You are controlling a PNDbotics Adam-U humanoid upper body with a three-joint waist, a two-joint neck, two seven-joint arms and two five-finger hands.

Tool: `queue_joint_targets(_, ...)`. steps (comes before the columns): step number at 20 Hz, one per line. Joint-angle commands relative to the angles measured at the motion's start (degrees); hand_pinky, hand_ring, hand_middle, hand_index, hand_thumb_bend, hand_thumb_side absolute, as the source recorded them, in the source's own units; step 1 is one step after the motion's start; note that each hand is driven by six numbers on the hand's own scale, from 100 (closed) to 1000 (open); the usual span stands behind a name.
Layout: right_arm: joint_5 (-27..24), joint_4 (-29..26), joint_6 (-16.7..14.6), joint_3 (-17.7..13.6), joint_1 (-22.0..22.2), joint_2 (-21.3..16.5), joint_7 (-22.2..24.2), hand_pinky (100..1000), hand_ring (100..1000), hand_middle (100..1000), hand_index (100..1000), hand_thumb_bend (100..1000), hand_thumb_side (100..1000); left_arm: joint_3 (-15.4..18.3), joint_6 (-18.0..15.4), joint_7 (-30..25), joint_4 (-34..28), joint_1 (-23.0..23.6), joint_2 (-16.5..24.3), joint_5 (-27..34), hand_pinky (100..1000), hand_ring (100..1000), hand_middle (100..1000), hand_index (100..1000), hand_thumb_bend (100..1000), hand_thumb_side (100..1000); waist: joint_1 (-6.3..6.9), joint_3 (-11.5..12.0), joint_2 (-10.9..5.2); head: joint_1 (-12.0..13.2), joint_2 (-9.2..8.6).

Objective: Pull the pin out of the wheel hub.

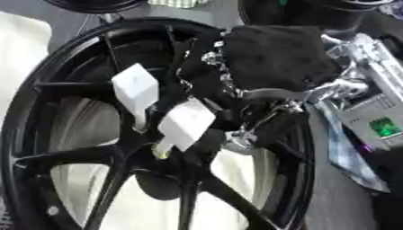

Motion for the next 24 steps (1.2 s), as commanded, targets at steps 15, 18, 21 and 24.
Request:
queue_joint_targets(15,-3.0,-0.5,2.0,-6.5,0.5,-5.4,-4.8,799,766,429,379,100,242,0.1,0.5,-0.2,-1.2,0.2,-0.3,0.7,685,673,586,723,116,880,0.79,-1.0,-2.79,-0.5,0.05)
queue_joint_targets(18,-4.6,-0.5,3.6,-7.9,1.0,-5.8,-5.9,801,763,425,377,100,213,0.1,0.5,-0.2,-1.2,0.2,-0.3,0.7,686,673,586,723,116,879,0.88,-1.1,-2.80,-0.6,-0.02)
queue_joint_targets(21,-6.1,-0.5,5.2,-9.5,1.5,-6.6,-7.0,800,762,421,374,100,192,0.1,0.6,-0.2,-1.2,0.2,-0.4,0.7,686,674,586,723,117,880,0.99,-1.3,-2.88,-0.9,-0.29)
queue_joint_targets(24,-7.4,-0.5,6.8,-10.9,1.9,-7.2,-8.0,799,760,417,369,100,175,0.1,0.6,-0.3,-1.2,0.3,-0.4,0.8,686,674,586,723,117,879,1.17,-1.5,-2.99,-1.1,-0.63)
